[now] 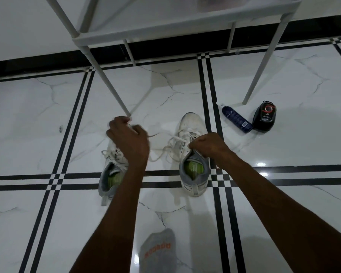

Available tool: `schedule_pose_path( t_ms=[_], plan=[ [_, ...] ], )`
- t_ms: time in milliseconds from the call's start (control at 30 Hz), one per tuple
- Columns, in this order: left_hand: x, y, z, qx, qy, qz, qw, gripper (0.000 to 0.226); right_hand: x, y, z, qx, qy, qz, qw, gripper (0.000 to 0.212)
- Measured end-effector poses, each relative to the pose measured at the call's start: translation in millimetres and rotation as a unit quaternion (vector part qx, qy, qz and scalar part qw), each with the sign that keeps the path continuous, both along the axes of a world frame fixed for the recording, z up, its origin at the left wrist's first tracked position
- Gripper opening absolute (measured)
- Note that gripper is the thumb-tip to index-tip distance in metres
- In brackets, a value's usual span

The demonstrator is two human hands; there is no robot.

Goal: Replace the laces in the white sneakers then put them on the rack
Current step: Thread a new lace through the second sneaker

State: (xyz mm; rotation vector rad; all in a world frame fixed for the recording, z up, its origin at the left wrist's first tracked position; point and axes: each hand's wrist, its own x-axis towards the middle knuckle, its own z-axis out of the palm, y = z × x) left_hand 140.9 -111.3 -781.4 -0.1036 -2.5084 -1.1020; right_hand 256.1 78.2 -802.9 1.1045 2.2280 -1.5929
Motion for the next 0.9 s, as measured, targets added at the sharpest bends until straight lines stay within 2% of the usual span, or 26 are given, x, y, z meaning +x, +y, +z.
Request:
schedule_pose_path(
  t_ms=[33, 100, 167, 233, 333, 400, 467, 500, 533, 567, 633, 700, 733, 767, 833, 900],
  plan=[
    [8, 9, -2, -0.019, -0.015, -0.087, 0.996, 0.024, 0, 0, 0, 0.003, 0.002, 0.001, 1.000, 0.021],
    [22, 27, -13, -0.044, -0.106, -0.250, 0.961, 0.023, 0, 0, -2, 0.007, 0.004, 0.005, 1.000, 0.021],
    [33, 37, -20, -0.092, -0.173, -0.317, 0.928, 0.019, -1, -1, -3, 0.002, 0.004, 0.005, 1.000, 0.021],
    [41, 40, -29, -0.140, -0.185, -0.311, 0.922, 0.013, -1, -1, -4, -0.005, 0.006, 0.006, 1.000, 0.021],
    [43, 39, -28, -0.234, -0.160, -0.250, 0.926, 0.010, 0, -1, -4, -0.005, -0.003, 0.004, 1.000, 0.020],
    [33, 28, -19, -0.264, -0.142, -0.119, 0.947, 0.014, 2, -1, -3, -0.014, 0.005, 0.000, 1.000, 0.013],
    [17, 12, -8, -0.233, -0.143, 0.062, 0.960, 0.020, 3, -1, -1, -0.018, 0.016, 0.000, 1.000, 0.008],
    [12, 4, -5, -0.224, -0.137, 0.114, 0.958, 0.022, 3, -1, -1, -0.016, 0.016, 0.002, 1.000, 0.009],
    [8, 0, -4, -0.220, -0.123, 0.125, 0.960, 0.024, 2, -1, 0, -0.012, 0.015, 0.004, 1.000, 0.010],
    [9, 0, -5, -0.208, -0.107, 0.091, 0.968, 0.026, 2, -2, 0, -0.006, 0.011, 0.010, 1.000, 0.011],
    [17, 9, -11, -0.161, -0.084, -0.088, 0.979, 0.032, 1, -2, -2, 0.000, 0.007, 0.013, 1.000, 0.012],
    [35, 23, -23, -0.157, -0.110, -0.264, 0.945, 0.031, 1, -2, -3, 0.004, 0.010, 0.012, 1.000, 0.014],
    [43, 28, -28, -0.177, -0.127, -0.311, 0.925, 0.025, 1, -2, -4, 0.007, 0.012, 0.016, 1.000, 0.016],
    [47, 31, -32, -0.196, -0.139, -0.327, 0.914, 0.015, 1, -1, -4, 0.009, 0.013, 0.019, 1.000, 0.017],
    [46, 32, -30, -0.215, -0.165, -0.281, 0.921, 0.002, 2, -1, -5, 0.003, 0.014, 0.014, 1.000, 0.019],
    [38, 25, -19, -0.209, -0.166, -0.157, 0.951, 0.013, 3, 1, -6, -0.007, 0.014, 0.007, 1.000, 0.018]
  ],
)
